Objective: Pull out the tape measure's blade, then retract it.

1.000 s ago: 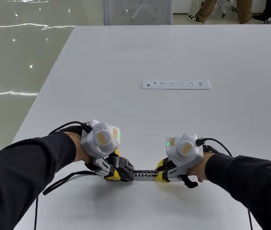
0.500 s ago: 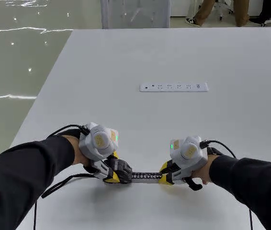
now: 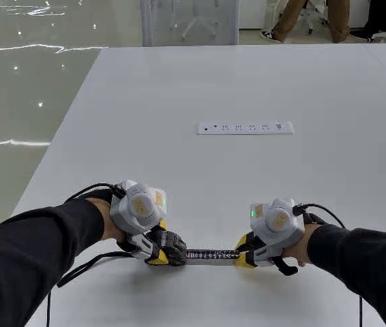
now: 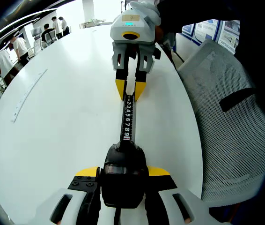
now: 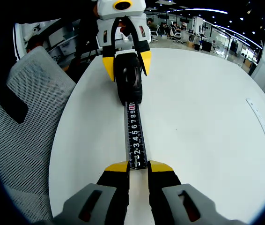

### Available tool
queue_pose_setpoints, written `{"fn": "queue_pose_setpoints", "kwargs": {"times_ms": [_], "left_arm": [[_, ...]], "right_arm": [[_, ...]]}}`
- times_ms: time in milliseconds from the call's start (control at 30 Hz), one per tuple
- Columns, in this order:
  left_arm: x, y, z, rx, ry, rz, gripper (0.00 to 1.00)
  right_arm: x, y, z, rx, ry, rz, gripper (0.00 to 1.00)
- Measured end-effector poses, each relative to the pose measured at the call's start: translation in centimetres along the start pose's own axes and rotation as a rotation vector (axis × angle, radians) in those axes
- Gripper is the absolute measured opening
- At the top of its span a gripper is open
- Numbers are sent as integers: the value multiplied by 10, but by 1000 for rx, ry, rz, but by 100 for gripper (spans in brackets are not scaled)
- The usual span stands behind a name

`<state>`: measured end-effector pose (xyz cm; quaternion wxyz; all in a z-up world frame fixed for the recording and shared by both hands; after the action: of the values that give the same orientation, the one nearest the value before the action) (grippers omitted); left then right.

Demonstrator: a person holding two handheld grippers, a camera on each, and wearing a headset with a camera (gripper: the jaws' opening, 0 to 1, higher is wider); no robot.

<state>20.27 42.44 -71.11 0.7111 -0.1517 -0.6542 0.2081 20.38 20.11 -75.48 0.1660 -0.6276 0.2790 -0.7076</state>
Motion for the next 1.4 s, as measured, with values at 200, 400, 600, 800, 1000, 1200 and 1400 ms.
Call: {"fn": "queue_pose_setpoints", "kwargs": {"times_ms": [200, 400, 600, 800, 1000, 1200, 1400], "left_arm": [[0, 0, 0, -2, 1, -1, 32], [-1, -1, 0, 5, 1, -1, 32], [-1, -1, 1, 4, -3, -4, 32], [-1, -1, 0, 11, -4, 1, 33], [-1, -1, 1, 9, -5, -1, 33], [-1, -1, 1, 8, -8, -4, 33], [-1, -1, 2, 7, -12, -6, 33]], "right_arm": [[7, 8, 1, -6, 6, -3, 10], [12, 12, 0, -11, 13, 0, 10], [14, 16, 1, -14, 13, -5, 10], [19, 22, 2, -28, 19, -9, 10], [20, 23, 2, -27, 13, -8, 10], [22, 26, 3, -18, 16, -11, 10], [24, 28, 4, 2, 21, -13, 10]]}}
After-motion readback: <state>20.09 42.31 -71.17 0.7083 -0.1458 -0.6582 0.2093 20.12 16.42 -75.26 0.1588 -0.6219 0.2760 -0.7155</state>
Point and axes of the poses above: the centre of the closed fingertips' face, and the gripper's own axes: x roughly backward along the fingers, z roughly to its right, y roughly out of its underside, the point moved 9 cm from there along x, roughly backward along the fingers, and after that the axes turned 7 degrees about y, right-handed, at the moved point
